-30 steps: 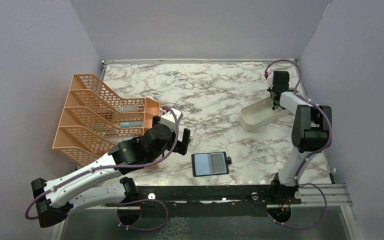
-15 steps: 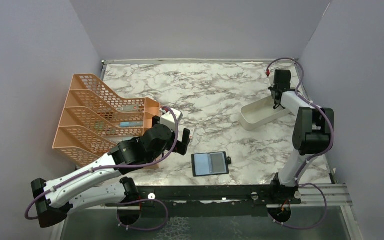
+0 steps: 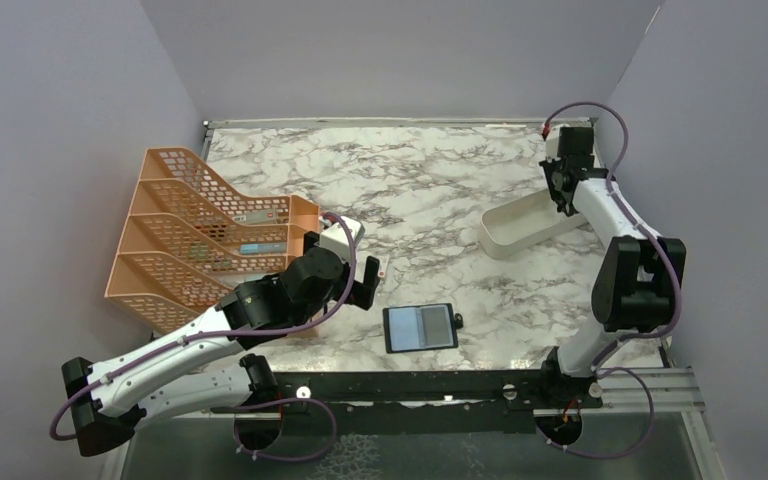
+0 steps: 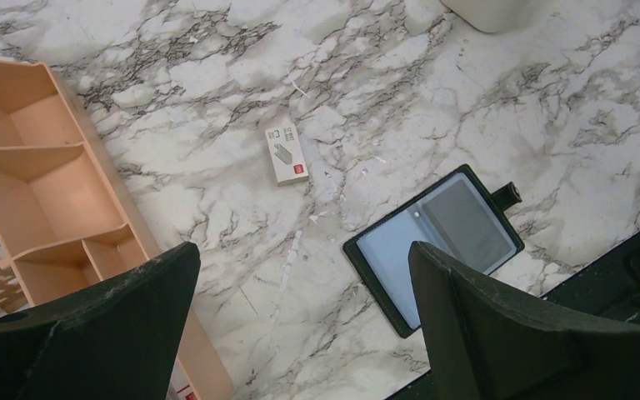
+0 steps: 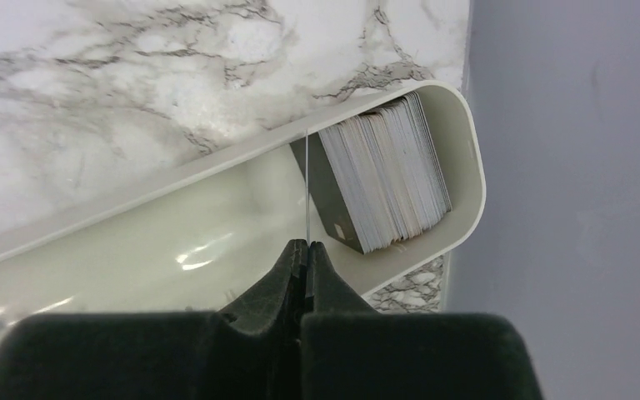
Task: Put the credit cards into the card holder
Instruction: Pick up the credit card from the storage box, then insert the credit card into the card holder.
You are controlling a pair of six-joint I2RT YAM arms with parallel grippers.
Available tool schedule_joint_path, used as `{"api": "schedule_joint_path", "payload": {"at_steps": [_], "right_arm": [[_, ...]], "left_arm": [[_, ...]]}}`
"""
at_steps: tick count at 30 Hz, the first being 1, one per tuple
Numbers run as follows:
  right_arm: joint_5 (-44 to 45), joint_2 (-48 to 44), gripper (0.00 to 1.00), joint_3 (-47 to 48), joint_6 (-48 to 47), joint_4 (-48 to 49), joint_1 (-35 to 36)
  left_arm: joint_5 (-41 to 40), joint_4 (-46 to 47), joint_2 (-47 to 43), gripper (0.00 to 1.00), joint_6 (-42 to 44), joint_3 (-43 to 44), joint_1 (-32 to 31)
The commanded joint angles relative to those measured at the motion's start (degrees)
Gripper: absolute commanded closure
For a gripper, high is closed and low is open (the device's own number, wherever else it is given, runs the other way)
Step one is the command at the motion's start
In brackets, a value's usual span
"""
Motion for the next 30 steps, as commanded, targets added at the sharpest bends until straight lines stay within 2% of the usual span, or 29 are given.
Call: {"api": "schedule_joint_path", "payload": {"at_steps": [1, 7, 14, 17, 21, 26, 28, 30], "right_arm": [[-5.6, -4.6, 0.99, 3.1, 7.2, -4.7, 0.6], [-6.0, -8.9, 0.99, 4.8, 17.7, -9.9, 1.4], [-15.4, -15.9, 0.99, 3.2, 29.6, -12.6, 1.5], [-24.6, -17.9, 0.99, 2.4, 33.9, -13.9, 1.5], [-37.2, -21.5, 0.99, -2.1, 37.2, -12.0, 2.5], [-42.9, -26.5, 0.99, -9.8, 40.3, -10.2, 6.5], [-45.0, -28.3, 0.99, -13.2, 42.3, -8.8, 8.9], [-46.1, -30.7, 0.99, -16.8, 44.5, -7.1, 11.9]], "left_arm": [[-1.8, -0.9, -1.5, 0.01, -0.7, -0.7, 0.3], [-2.2, -1.2, -1.7, 0.01, -1.8, -0.8, 0.2], [0.0, -0.8, -1.0, 0.01, -5.3, -0.7, 0.3], [3.5, 1.8, -0.7, 0.03, -7.0, -2.5, 0.3], [8.2, 5.2, 0.1, 0.12, -10.6, -5.5, 0.3], [11.3, 8.6, 1.8, 0.22, -13.8, -7.9, 0.3], [12.4, 10.1, 2.8, 0.32, -14.5, -8.9, 0.2], [13.6, 12.0, 3.9, 0.46, -15.1, -9.9, 0.2]]}}
